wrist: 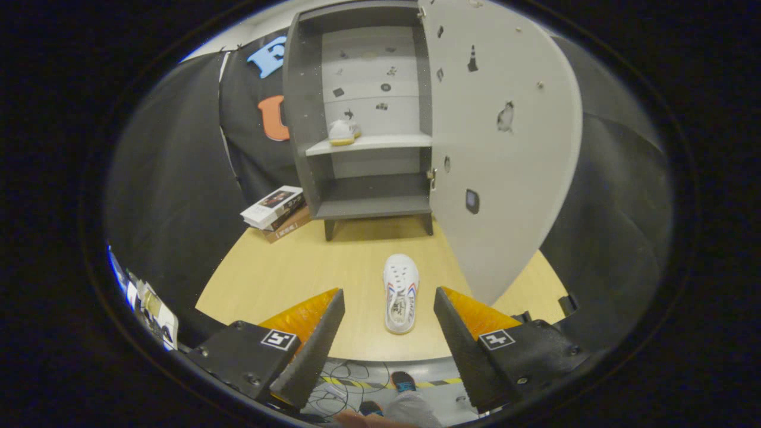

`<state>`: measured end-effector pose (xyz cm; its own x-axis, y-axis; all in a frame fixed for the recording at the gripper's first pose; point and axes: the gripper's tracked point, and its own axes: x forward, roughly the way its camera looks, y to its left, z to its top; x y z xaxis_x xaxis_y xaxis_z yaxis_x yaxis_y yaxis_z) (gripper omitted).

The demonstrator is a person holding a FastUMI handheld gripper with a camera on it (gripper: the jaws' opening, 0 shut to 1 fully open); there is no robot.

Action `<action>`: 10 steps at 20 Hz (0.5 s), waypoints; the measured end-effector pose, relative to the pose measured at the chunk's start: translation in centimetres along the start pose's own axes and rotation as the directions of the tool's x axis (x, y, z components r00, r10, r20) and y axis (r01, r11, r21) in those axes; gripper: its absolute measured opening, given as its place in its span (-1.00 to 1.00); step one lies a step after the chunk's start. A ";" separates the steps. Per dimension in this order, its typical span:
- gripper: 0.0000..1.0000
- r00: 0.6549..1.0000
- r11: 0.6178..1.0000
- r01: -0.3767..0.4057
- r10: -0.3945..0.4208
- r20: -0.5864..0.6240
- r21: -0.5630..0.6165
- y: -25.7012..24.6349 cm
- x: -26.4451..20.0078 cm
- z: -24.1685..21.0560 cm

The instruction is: Open the shoe cabinet door, grab the shoes and put them into the shoe cabinet, then close the shoe cabinet door.

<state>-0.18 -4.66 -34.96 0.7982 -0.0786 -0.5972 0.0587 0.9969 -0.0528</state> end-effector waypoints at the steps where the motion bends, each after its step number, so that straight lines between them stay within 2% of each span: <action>1: 0.93 1.000 1.000 -0.001 0.001 -0.023 -0.007 0.2 1.4 -0.9; 10: 0.93 0.982 0.999 -0.015 0.005 -0.187 -0.050 0.9 11.4 -4.6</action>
<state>6.24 -4.65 -45.50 0.6722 -0.0732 -0.7368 0.0169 0.9964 -0.0835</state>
